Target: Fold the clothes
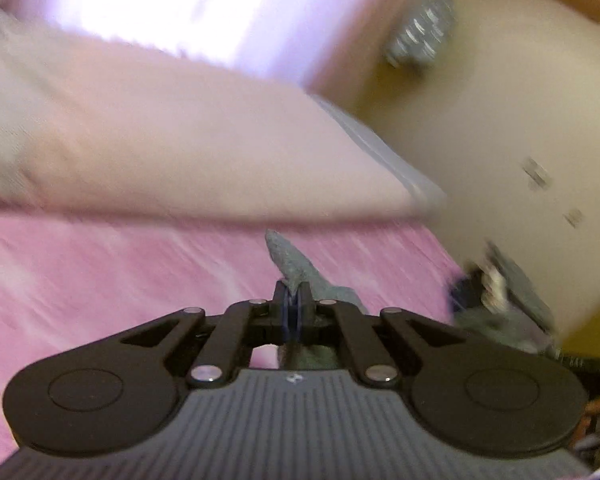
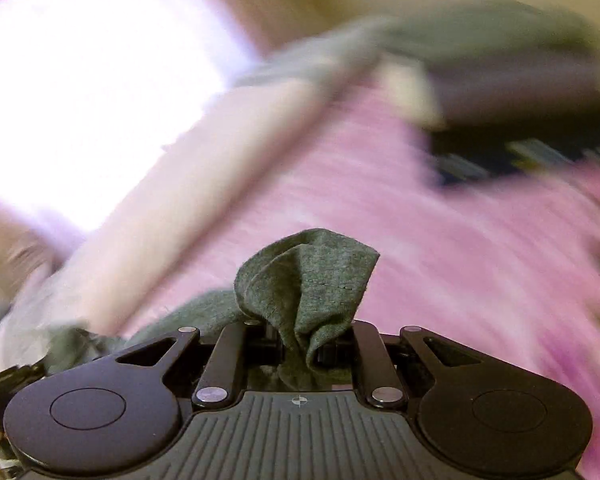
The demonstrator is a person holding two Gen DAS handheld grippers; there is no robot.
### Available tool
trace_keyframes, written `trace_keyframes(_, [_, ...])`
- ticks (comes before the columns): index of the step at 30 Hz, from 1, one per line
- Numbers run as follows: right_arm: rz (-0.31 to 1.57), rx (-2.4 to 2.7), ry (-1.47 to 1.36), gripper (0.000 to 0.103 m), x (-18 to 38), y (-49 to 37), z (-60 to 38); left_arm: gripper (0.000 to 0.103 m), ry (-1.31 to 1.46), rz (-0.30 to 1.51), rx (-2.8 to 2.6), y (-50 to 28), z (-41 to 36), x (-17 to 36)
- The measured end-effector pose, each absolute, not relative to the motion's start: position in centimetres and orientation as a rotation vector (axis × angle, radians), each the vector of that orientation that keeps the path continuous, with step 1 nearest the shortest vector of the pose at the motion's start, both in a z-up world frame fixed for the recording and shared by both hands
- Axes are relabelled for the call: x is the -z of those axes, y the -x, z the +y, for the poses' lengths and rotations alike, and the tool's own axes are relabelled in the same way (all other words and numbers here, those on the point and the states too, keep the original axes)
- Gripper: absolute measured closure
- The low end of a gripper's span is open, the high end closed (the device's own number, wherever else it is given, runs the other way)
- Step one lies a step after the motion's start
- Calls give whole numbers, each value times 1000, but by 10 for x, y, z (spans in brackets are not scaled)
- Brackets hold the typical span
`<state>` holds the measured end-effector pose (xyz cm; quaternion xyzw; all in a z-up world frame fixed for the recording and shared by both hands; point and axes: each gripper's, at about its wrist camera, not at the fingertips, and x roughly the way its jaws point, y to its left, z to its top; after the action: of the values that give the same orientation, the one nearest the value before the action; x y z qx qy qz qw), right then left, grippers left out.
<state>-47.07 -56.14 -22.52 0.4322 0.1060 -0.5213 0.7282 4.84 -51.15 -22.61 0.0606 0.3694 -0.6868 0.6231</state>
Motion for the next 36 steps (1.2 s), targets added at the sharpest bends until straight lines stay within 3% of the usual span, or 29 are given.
trace_keyframes(2, [255,1093,-898,86,228,424,-617,78,-132,781,1430,-76,-514,220])
trace_keyframes(3, [269,1076,-886,54,230,401,-644,73,-142,776,1353,-85,-515,225])
trace_keyframes(4, [318,1111,-896,36,236,376,-668,64,-152,772,1276,-95,-515,229])
trace_keyframes(5, [328,1139,-896,23,241,361,-678,62,-174,789,1199,-105,-514,238])
trace_keyframes(10, [350,1083,-1048,23,278,340,-650,62,-268,958,1099,-125,-470,285])
trace_keyframes(16, [578,1006,-1321,24,364,375,-535,62,-314,1179,1123,-116,-408,328])
trace_keyframes(22, [533,1023,-1518,24,386,406,-429,61,-278,1206,1072,-138,-401,345])
trace_keyframes(27, [465,1069,-1584,38,388,410,-403,60,-336,1240,1096,-154,-426,371])
trace_keyframes(30, [461,1061,-1582,41,388,408,-398,64,-458,1256,1163,-142,-432,383])
trace_keyframes(31, [473,1054,-1567,46,387,406,-397,73,-498,1222,1199,-135,-432,383])
trace_keyframes(32, [492,1047,-1550,59,386,404,-396,93,-519,1214,1237,-131,-430,383])
trace_keyframes(33, [511,1039,-1535,67,386,403,-394,99,-538,1206,1274,-127,-428,384])
trace_keyframes(35, [488,1062,-1539,71,392,403,-391,100,-503,1247,1282,-128,-419,385])
trace_keyframes(36, [481,1065,-1545,101,393,402,-393,100,-496,1256,1280,-128,-415,384])
